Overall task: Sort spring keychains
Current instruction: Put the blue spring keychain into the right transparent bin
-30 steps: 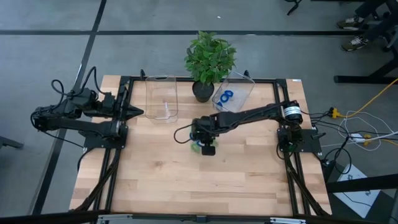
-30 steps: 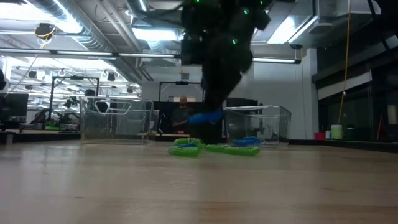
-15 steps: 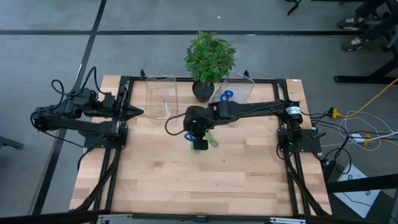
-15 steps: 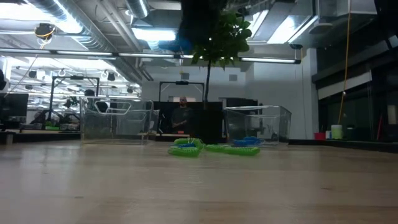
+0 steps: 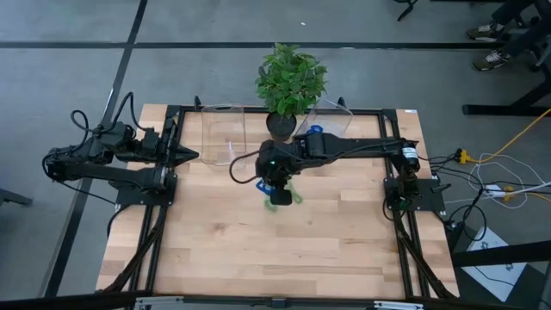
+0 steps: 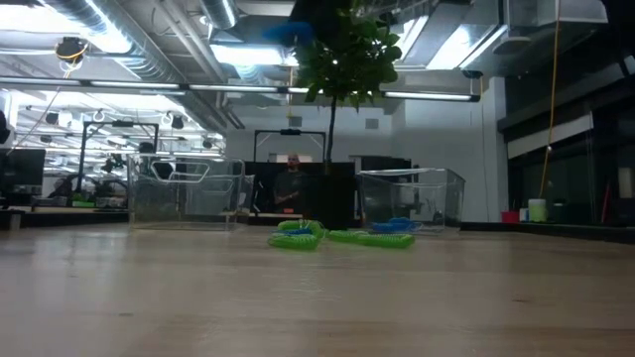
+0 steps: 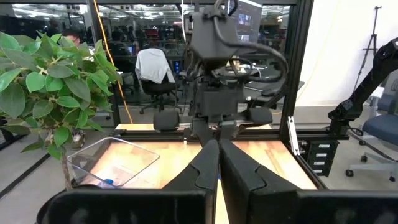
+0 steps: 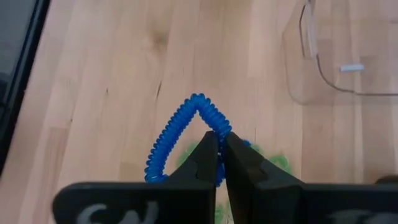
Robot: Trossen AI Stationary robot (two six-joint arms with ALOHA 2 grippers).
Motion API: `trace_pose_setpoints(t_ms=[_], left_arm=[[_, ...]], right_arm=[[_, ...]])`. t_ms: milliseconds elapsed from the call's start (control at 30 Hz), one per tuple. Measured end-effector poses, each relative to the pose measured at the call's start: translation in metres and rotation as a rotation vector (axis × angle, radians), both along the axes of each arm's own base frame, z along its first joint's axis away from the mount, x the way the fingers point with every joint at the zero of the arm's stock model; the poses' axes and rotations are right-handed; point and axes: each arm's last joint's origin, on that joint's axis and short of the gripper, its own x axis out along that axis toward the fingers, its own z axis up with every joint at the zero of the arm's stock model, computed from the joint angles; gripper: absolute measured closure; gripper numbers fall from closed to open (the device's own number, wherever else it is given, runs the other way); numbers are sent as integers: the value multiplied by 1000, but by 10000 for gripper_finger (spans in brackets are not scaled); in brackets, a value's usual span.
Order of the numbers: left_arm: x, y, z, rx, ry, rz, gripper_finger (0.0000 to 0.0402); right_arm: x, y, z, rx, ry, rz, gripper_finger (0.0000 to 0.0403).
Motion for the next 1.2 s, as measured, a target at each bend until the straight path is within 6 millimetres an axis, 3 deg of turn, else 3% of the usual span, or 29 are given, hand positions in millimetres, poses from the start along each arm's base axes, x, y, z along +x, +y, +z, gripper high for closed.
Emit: trace_pose_setpoints(t_ms=[500,667,1000,1200], left_arm=[[0,0,0,0,0,0,393],[0,0,0,0,0,0,389],[0,0,0,0,0,0,391],[0,0,0,0,0,0,391]], right_arm=[[-12,-1,-7,-11,142,6,388],[-20,0,-2,-7,151,2,388],[-60,-2,-1,28,57,-48,388],[-95,-7,-3,50,-1,-143,389]])
